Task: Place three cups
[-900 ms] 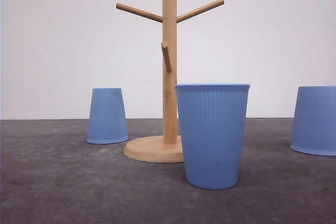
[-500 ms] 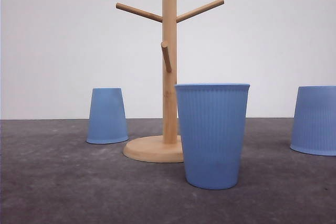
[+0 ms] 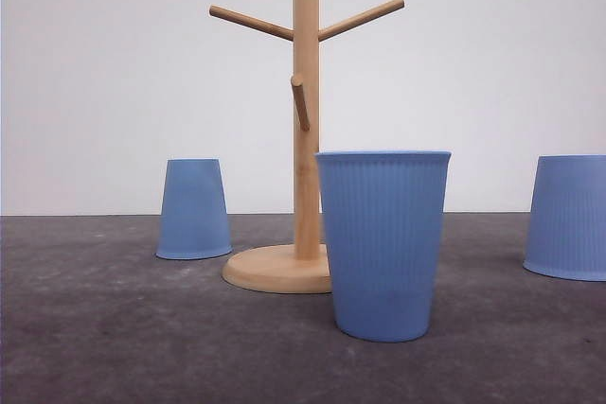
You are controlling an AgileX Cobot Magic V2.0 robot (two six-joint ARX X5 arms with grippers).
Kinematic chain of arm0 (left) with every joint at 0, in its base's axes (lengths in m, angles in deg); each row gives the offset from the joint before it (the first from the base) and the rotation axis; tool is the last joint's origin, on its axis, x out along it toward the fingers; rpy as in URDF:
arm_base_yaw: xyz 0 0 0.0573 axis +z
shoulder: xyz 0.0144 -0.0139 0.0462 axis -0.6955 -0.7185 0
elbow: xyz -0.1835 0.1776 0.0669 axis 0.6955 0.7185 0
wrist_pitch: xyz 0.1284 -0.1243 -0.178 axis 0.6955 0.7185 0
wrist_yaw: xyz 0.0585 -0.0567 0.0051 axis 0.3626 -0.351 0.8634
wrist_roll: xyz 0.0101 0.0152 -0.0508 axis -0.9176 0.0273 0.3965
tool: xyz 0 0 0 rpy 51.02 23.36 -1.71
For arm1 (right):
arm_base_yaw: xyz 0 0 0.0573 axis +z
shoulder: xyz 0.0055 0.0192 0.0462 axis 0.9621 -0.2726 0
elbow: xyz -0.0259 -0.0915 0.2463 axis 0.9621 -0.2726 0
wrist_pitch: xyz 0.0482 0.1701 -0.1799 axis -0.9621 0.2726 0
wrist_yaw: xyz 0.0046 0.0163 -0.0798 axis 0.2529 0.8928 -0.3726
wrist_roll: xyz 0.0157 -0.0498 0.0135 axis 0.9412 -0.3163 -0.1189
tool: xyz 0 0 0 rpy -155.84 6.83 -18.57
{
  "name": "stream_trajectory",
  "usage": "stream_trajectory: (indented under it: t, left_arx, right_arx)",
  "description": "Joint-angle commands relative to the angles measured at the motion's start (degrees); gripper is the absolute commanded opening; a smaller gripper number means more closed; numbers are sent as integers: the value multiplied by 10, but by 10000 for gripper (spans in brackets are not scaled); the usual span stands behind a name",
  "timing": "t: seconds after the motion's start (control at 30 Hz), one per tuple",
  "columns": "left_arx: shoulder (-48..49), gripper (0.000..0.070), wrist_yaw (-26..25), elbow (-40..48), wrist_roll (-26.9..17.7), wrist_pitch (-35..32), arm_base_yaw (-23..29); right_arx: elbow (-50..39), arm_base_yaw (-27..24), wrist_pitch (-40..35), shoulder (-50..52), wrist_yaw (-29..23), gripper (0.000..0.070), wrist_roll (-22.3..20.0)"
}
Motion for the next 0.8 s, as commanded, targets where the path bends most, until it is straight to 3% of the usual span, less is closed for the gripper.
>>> stream_trajectory:
  t: [0.0,0.23,0.4,0.63,0.7,0.77]
  left_arx:
    - [-29,3,-36,-17,-32,11,1]
    - [-129,3,-152,-48,-93,30,-5]
    - [-153,3,-145,-51,-108,6,-71]
    - [-182,3,-117,-51,-221,4,-189]
    - [-184,3,-97,-51,-242,3,-213]
    - [-186,4,-66,-52,-255,3,-232]
  right_arx:
    - [9,0,0,-20,18,6,-50]
    - [9,0,1,-105,95,6,-98]
    - [9,14,-9,-134,91,7,-108]
    - [9,78,-24,-135,77,9,-114]
    - [9,96,-25,-135,73,50,-118]
    - [9,111,-25,-136,65,166,-125]
